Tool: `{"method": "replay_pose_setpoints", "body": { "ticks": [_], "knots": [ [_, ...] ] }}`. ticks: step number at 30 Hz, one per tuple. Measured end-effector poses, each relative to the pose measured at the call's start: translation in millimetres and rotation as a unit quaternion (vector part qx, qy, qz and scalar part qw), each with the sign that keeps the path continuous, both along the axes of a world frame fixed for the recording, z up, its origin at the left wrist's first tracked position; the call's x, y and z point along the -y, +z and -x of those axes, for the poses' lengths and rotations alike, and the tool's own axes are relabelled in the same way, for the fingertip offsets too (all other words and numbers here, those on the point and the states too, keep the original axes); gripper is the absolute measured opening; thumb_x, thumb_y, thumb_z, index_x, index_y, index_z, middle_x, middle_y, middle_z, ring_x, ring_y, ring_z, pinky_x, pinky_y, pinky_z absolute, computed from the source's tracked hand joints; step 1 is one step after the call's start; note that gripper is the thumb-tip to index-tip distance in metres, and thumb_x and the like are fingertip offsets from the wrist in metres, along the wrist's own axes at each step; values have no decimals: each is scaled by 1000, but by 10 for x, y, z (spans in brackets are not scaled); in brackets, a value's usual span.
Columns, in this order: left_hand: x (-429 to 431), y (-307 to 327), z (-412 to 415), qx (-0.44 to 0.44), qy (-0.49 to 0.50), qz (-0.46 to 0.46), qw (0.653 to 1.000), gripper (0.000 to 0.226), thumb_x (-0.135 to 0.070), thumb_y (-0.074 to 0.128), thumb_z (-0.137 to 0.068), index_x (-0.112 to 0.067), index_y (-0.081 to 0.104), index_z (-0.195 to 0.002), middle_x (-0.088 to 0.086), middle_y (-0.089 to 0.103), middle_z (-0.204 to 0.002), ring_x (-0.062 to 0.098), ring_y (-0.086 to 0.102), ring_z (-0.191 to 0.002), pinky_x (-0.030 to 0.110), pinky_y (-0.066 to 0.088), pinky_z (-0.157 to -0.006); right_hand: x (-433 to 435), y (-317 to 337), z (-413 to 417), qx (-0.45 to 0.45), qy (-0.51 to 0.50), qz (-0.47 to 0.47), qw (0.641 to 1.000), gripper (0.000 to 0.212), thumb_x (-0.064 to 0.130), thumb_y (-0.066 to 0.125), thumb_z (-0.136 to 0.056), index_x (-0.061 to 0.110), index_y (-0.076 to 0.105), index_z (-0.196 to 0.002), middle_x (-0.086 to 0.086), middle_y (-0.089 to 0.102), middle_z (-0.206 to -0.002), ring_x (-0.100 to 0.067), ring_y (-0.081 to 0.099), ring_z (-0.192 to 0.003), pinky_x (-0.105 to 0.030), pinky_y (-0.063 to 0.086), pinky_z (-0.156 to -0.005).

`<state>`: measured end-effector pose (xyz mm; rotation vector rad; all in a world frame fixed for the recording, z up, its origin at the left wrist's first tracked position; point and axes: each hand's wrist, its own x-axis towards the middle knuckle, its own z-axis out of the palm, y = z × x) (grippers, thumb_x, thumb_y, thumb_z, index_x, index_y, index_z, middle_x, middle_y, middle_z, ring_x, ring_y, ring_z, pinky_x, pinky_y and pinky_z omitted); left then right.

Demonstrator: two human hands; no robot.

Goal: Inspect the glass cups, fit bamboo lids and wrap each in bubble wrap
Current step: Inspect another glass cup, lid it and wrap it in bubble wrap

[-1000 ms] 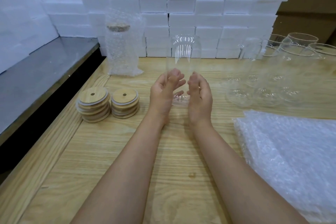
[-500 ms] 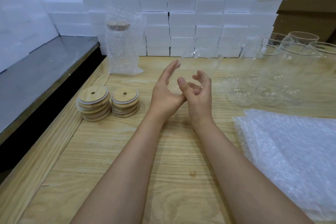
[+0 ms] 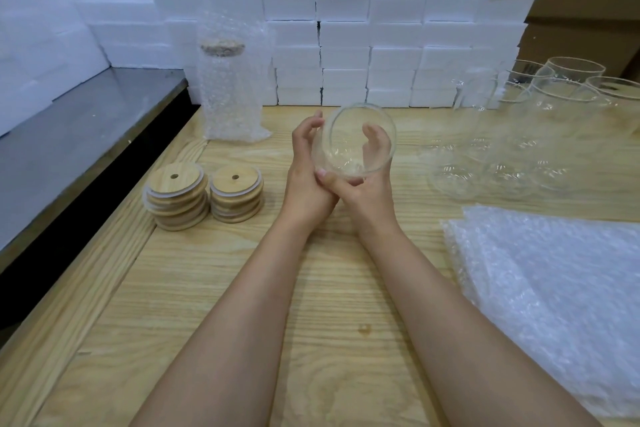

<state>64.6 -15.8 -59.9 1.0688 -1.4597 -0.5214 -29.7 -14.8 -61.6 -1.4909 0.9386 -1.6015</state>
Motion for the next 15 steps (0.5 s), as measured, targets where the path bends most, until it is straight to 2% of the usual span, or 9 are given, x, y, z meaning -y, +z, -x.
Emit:
{"method": "replay_pose_setpoints", "body": {
  "ticks": [2,5,7,10,12,15],
  "knots": [
    [6,-16,-4,2,11,-2,1000,82,-9,85,-68,-32,27,-122,-16,45,-122,-24,48,-98,1,39,-80,0,-9,-5,-17,-4,5,1000,91,22,77,-62,9,30,-139,21,35,-130,27,33,-116,-1,31,-94],
    [-3,-16,-4,7,21,2,1000,84,-18,83,-67,-30,24,-126,-11,45,-124,-23,49,-98,0,39,-80,4,-13,-18,-28,-10,4,1000,96,24,78,-60,8,29,-142,19,34,-132,13,35,-124,-13,31,-105],
    [-12,-8,4,5,26,3,1000,81,-25,79,-65,-30,25,-125,-4,46,-131,-19,50,-99,2,40,-83,10,-12,-19,-26,-6,5,1000,96,24,78,-60,7,30,-141,16,36,-133,15,35,-123,-8,30,-101],
    [0,-13,-2,2,34,4,999,81,-19,83,-66,-35,30,-124,0,47,-140,-19,49,-104,2,39,-85,30,-21,-8,-16,3,4,1000,91,22,78,-62,5,32,-139,18,40,-129,25,37,-116,1,28,-92],
    [15,-23,-16,-5,38,4,999,83,-15,86,-64,-40,34,-124,-6,48,-139,-19,49,-107,1,38,-83,26,-9,-4,-5,2,-9,1000,89,24,77,-62,8,34,-138,14,41,-131,23,38,-116,2,31,-88],
    [13,-28,-18,-15,38,1,999,85,-14,86,-62,-42,38,-126,-25,51,-128,-20,50,-104,-1,37,-77,-4,29,-4,1,-2,-29,1000,83,30,76,-61,24,35,-133,8,40,-137,15,40,-116,0,36,-81]
  ]
}}
